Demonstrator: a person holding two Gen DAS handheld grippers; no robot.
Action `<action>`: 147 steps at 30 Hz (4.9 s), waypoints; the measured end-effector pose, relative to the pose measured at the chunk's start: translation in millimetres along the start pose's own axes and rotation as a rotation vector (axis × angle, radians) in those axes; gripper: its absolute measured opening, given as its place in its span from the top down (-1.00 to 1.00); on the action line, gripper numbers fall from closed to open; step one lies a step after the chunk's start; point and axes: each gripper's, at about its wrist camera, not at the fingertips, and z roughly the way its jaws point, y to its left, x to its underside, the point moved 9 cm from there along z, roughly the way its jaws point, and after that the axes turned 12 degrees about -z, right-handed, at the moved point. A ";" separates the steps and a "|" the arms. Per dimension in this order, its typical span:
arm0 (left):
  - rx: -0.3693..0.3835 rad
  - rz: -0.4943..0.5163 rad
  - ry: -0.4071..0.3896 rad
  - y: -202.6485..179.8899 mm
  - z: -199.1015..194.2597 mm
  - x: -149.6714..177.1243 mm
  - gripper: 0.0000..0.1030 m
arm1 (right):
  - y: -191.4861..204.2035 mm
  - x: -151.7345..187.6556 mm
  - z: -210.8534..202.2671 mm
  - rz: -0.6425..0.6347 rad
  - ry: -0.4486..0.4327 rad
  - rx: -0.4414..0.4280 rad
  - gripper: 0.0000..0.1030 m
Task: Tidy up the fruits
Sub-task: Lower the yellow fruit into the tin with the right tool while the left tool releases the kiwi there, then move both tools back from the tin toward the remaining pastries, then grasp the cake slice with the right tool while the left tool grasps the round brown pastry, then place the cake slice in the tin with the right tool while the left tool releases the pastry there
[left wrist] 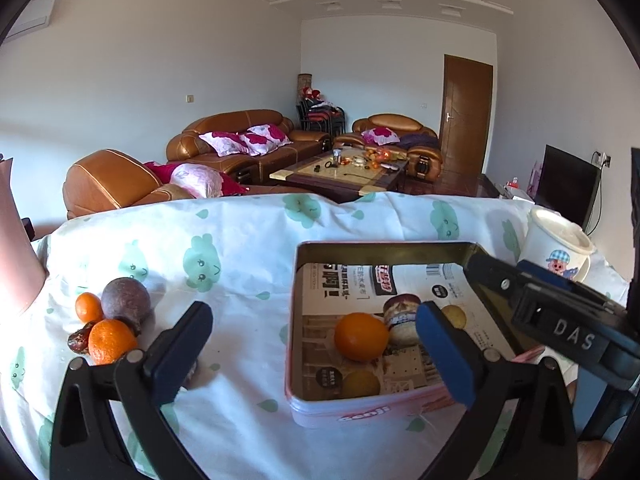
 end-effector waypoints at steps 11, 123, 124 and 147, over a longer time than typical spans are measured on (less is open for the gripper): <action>-0.089 0.027 -0.063 21.9 -15.1 -2.1 -1.00 | 2.0 -10.5 -29.1 -0.077 -0.117 0.172 -0.44; 0.018 -0.181 0.343 123.2 50.5 24.6 0.24 | 162.1 3.2 -29.0 -0.181 -0.001 -0.114 0.26; 0.007 -0.182 0.332 123.9 48.7 23.9 0.24 | 161.8 3.3 -28.5 -0.179 0.000 -0.116 0.26; 0.139 0.002 0.024 5.2 -4.7 -32.8 0.24 | 4.5 -27.1 -45.9 -0.059 -0.077 0.142 0.26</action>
